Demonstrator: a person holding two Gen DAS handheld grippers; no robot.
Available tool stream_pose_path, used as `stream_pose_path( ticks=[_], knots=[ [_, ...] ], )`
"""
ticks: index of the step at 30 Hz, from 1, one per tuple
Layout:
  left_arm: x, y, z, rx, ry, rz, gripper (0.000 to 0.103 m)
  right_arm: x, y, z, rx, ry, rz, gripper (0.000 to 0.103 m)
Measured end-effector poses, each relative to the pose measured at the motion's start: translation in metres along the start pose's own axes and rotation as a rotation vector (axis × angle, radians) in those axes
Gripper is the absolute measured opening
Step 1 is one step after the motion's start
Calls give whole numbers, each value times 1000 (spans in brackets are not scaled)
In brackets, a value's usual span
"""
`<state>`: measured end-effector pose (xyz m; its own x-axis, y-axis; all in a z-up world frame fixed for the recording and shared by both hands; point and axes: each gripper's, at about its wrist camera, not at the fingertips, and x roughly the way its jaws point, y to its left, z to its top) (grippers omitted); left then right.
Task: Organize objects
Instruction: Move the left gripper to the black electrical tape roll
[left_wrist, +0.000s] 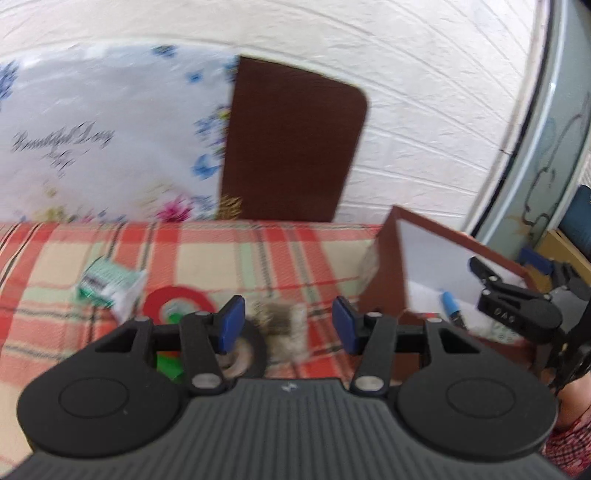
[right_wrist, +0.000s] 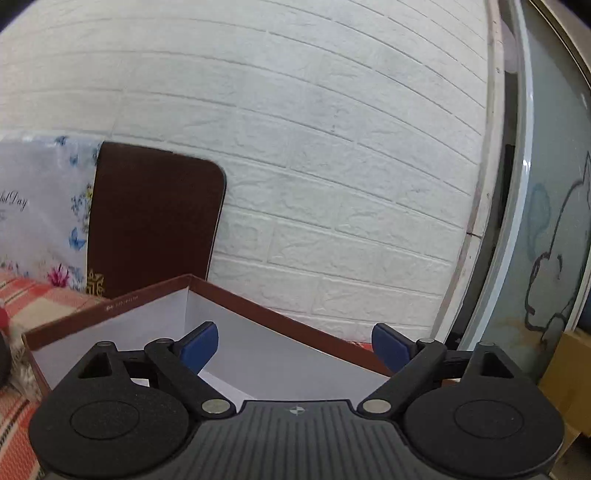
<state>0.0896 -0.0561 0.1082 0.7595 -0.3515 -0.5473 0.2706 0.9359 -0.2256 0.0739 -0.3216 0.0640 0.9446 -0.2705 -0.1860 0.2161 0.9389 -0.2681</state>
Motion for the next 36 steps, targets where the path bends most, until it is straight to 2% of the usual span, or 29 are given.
stream_pose_path(
  ticks=[4, 8, 12, 17, 19, 22, 25, 30, 33, 36],
  knots=[
    [-6, 27, -11, -68, 22, 42, 54, 1, 15, 0, -101, 20, -17, 86],
    [-18, 42, -18, -85, 14, 64, 54, -9, 14, -1, -119, 17, -30, 82],
    [-28, 55, -27, -106, 20, 83, 54, -27, 3, -6, -116, 9, -15, 84],
    [-35, 69, -42, -132, 37, 99, 54, -55, 3, -10, -182, -27, -26, 89],
    [-38, 75, -48, -140, 44, 112, 54, -66, 6, 0, -140, -65, -16, 89],
    [-42, 85, -55, -147, 48, 148, 54, -89, 18, 25, -54, -152, 75, 93],
    [-47, 94, -62, -139, 53, 187, 54, -113, 48, 40, -30, -179, 258, 94],
    [-54, 110, -74, -103, 67, 283, 54, -125, 122, 33, -23, -38, 515, 90],
    [-60, 121, -79, -100, 67, 314, 54, -125, 158, 20, -13, 42, 573, 89],
    [-61, 131, -83, -106, 67, 335, 54, -119, 182, 11, 10, 105, 587, 89]
  ],
)
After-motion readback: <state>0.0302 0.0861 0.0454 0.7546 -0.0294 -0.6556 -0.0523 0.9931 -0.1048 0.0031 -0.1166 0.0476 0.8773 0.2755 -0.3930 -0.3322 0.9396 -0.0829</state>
